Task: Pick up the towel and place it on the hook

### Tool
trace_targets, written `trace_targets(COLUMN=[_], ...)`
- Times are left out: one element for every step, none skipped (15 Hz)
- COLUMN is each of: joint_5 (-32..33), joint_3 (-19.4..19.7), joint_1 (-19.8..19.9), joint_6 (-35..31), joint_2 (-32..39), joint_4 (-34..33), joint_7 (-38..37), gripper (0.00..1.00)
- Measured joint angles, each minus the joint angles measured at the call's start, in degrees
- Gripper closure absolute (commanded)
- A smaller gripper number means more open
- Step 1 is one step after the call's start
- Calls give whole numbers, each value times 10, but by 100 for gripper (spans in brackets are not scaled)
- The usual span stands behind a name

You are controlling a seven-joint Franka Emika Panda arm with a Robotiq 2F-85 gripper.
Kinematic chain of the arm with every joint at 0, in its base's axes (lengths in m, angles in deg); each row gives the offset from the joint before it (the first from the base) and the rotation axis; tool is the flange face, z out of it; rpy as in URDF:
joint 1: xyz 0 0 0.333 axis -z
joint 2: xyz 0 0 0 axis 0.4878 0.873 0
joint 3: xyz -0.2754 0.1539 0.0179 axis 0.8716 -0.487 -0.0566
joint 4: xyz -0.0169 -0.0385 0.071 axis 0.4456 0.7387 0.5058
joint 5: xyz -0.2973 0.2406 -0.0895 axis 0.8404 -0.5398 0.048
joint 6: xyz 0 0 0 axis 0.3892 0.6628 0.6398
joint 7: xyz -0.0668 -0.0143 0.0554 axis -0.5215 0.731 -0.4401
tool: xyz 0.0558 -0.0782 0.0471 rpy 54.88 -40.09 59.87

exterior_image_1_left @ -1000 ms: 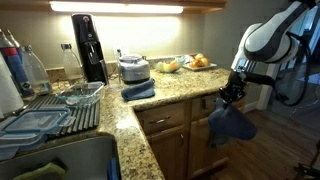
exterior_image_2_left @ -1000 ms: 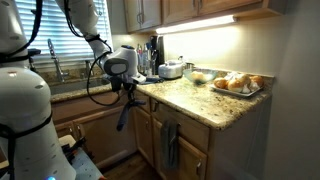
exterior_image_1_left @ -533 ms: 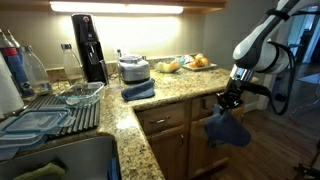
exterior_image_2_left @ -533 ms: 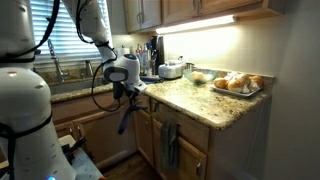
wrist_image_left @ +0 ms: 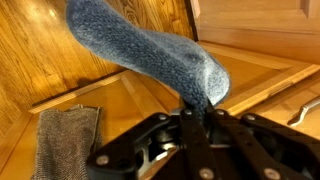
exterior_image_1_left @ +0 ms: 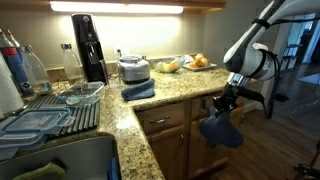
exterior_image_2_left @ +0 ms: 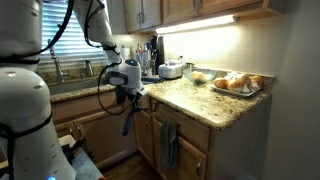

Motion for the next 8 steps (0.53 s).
trace_targets(joint_5=[-10,-16,-20,-22,-23,-23,-23,-23], joint_3=[-1,-1,-2,-2,-2,-2,-2,-2], joint_1=[1,1,1,1,1,1,1,1], joint_6=[-4,-11,-17,-22,-27,-31,-36,-42], joint_2=[6,11,16,22,27,33,40,48], joint_4=[-6,-11,-16,-19,-24,-27,-31,-34], joint_7=[17,31,43,53,61,66,72,76], gripper=[96,96,96,96,96,96,96,96])
